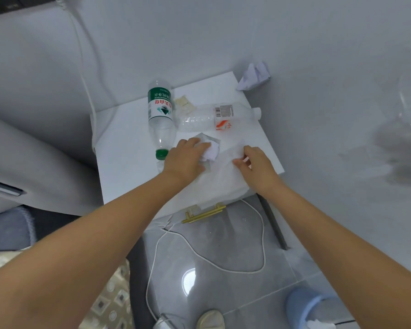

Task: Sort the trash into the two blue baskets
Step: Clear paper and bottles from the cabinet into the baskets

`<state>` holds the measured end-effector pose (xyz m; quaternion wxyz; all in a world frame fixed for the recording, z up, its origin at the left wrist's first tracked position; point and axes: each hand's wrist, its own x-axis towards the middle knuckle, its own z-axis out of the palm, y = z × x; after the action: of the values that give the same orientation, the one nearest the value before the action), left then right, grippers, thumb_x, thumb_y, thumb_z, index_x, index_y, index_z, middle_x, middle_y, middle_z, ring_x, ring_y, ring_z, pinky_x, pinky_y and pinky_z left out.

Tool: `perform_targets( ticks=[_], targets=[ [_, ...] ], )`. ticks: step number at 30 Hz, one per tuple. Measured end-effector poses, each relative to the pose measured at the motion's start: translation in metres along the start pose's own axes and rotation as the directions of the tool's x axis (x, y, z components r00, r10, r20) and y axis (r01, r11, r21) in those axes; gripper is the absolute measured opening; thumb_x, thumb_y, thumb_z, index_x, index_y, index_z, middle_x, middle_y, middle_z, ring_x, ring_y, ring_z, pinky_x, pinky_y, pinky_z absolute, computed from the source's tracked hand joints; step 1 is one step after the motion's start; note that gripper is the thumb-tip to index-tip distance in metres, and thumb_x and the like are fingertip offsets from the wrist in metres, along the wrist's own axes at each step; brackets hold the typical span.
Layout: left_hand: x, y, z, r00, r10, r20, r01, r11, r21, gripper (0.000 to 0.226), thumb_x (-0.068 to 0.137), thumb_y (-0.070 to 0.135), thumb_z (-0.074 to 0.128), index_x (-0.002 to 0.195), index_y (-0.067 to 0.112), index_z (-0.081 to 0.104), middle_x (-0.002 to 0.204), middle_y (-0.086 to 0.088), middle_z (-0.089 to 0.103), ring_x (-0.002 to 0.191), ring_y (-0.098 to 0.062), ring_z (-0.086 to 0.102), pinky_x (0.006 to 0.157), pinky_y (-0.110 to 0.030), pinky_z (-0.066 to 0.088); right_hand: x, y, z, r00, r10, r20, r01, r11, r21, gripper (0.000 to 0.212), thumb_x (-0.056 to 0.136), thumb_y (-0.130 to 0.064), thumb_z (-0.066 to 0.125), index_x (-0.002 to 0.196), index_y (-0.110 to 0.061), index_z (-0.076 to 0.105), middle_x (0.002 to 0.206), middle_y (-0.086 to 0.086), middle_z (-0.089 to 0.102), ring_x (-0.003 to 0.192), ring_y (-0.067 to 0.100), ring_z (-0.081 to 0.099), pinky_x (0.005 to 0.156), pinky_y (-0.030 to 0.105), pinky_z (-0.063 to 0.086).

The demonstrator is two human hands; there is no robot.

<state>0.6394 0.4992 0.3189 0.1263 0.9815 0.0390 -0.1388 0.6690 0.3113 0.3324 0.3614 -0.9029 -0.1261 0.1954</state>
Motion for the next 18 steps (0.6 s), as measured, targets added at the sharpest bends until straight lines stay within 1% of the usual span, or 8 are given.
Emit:
perform_targets(
  ticks=[2,5,8,10,12,14,15,18],
  targets=[
    [0.006,0.003,0.006,1.0,-0.007,-0.015,0.007,1.0,-0.003,0.052,0.09,0.033,0.057,0.139,0.027,0.044,0.142,-0.004,0.044,0.124,-0.026,0.042,0.094,-0.038,0.041,-0.007,0.003,-0.006,1.0,-0.004,0.019,0.004,1.0,0.022,0.019,0.095,-0.023,0.049,0.086,-0.008,0.043,0.095,0.008,0.047,0.084,0.02,0.047,0.07,0.022,0.032],
    [0.006,0.003,0.014,0.997,-0.006,-0.075,0.006,1.0,0.006,0.044,0.092,0.036,0.053,0.133,0.023,0.051,0.13,-0.005,0.053,0.117,-0.026,0.047,0.085,-0.036,0.044,-0.013,0.006,-0.007,0.999,-0.013,0.031,0.012,0.999,0.035,0.021,0.095,-0.023,0.05,0.083,-0.007,0.042,0.092,0.01,0.052,0.085,0.023,0.05,0.069,0.025,0.033],
    [0.001,0.006,0.017,0.985,0.039,-0.167,-0.039,0.999,0.004,0.038,0.095,0.037,0.049,0.126,0.017,0.059,0.119,-0.006,0.06,0.108,-0.026,0.052,0.073,-0.034,0.043,-0.017,0.008,-0.005,0.999,0.036,0.031,-0.04,0.993,0.115,0.022,0.094,-0.025,0.05,0.089,-0.004,0.047,0.092,0.006,0.056,0.086,0.021,0.052,0.073,0.028,0.04],
    [0.0,0.009,0.016,0.985,0.038,-0.171,-0.04,0.999,-0.009,0.036,0.097,0.035,0.046,0.12,0.011,0.061,0.115,-0.008,0.06,0.104,-0.027,0.055,0.07,-0.034,0.045,-0.018,0.008,-0.003,0.996,0.089,0.01,-0.09,0.981,0.17,0.025,0.094,-0.027,0.05,0.091,-0.002,0.049,0.09,0.006,0.057,0.085,0.021,0.053,0.073,0.029,0.042],
    [0.0,0.012,0.015,0.99,0.032,-0.14,-0.026,0.999,0.045,0.029,0.099,0.023,0.044,0.117,0.006,0.058,0.114,-0.011,0.057,0.104,-0.029,0.055,0.069,-0.035,0.046,-0.017,0.008,-0.002,0.989,0.146,-0.015,-0.139,0.966,0.218,0.022,0.094,-0.026,0.049,0.082,-0.008,0.045,0.079,0.002,0.052,0.076,0.018,0.048,0.064,0.026,0.039],
    [-0.002,0.011,0.012,0.992,0.042,-0.121,-0.026,0.991,0.13,0.026,0.096,0.006,0.043,0.12,0.001,0.052,0.119,-0.017,0.054,0.108,-0.032,0.053,0.074,-0.038,0.047,-0.018,0.006,0.0,0.981,0.194,-0.017,-0.182,0.946,0.268,0.023,0.095,-0.025,0.048,0.077,-0.012,0.041,0.073,-0.001,0.045,0.071,0.016,0.043,0.059,0.024,0.035],
    [-0.002,0.011,0.012,0.992,0.036,-0.118,-0.021,0.992,0.126,0.028,0.095,0.001,0.041,0.121,-0.001,0.05,0.12,-0.019,0.052,0.109,-0.033,0.052,0.077,-0.038,0.046,-0.018,0.006,0.001,0.976,0.217,-0.015,-0.202,0.932,0.3,0.022,0.095,-0.025,0.047,0.081,-0.009,0.043,0.075,0.001,0.045,0.072,0.016,0.042,0.061,0.026,0.035],
    [-0.004,0.008,0.008,0.985,-0.031,-0.17,0.03,1.0,-0.009,0.027,0.094,-0.004,0.032,0.115,-0.002,0.049,0.116,-0.022,0.053,0.105,-0.033,0.05,0.078,-0.036,0.04,-0.019,0.003,0.006,0.963,0.27,0.009,-0.249,0.876,0.413,0.019,0.095,-0.026,0.045,0.093,-0.007,0.047,0.087,0.006,0.049,0.078,0.017,0.045,0.069,0.029,0.038]
  ],
)
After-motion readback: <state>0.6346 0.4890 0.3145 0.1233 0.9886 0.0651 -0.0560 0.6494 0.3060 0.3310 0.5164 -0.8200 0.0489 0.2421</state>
